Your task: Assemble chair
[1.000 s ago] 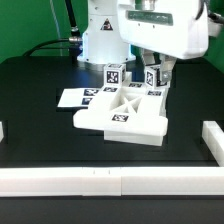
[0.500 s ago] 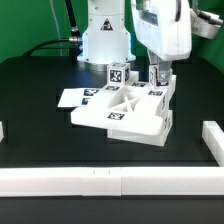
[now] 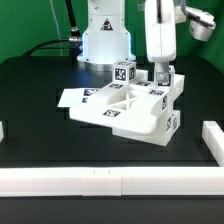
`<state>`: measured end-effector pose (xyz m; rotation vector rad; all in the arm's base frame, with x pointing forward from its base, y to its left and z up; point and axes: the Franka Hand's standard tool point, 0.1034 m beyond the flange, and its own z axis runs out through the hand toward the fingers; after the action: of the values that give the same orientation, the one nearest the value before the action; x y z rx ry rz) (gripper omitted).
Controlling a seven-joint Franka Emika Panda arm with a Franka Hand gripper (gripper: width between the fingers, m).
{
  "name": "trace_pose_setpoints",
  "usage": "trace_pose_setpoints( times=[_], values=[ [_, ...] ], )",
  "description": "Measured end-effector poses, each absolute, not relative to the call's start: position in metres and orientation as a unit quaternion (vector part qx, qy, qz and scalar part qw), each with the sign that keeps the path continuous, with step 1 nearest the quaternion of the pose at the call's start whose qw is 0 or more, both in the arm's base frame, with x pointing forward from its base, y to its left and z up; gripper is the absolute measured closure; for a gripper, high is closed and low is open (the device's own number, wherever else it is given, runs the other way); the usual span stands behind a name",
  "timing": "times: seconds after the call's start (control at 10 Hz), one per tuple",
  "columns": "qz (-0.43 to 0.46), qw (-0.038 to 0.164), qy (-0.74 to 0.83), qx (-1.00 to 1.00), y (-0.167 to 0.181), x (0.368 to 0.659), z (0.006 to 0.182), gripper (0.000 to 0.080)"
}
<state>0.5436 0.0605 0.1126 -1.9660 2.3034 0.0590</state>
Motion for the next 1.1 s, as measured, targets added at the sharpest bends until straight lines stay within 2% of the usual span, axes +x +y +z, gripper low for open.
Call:
trace_pose_setpoints(
  times=[0.1, 0.2, 0.3, 0.7, 0.9, 1.1],
  values=[
    [0.019, 0.056, 0.748, -0.662, 0.0605, 0.5434, 0.1126, 0.0267],
    [0.025, 0.053, 0.736, -0.675, 0.0609, 0.5424, 0.113, 0.0267],
    [0.022, 0.054, 0.713, -0.698, 0.0609, 0.5427, 0.1131, 0.0174],
    [0.017, 0.053, 0.596, -0.801, 0.0612, 0.5411, 0.1122, 0.0151],
    [0.021, 0.039, 0.504, -0.863, 0.0627, 0.5406, 0.1125, 0.015],
    [0.019, 0.035, 0.435, -0.9, 0.063, 0.5415, 0.1133, 0.015]
  ],
)
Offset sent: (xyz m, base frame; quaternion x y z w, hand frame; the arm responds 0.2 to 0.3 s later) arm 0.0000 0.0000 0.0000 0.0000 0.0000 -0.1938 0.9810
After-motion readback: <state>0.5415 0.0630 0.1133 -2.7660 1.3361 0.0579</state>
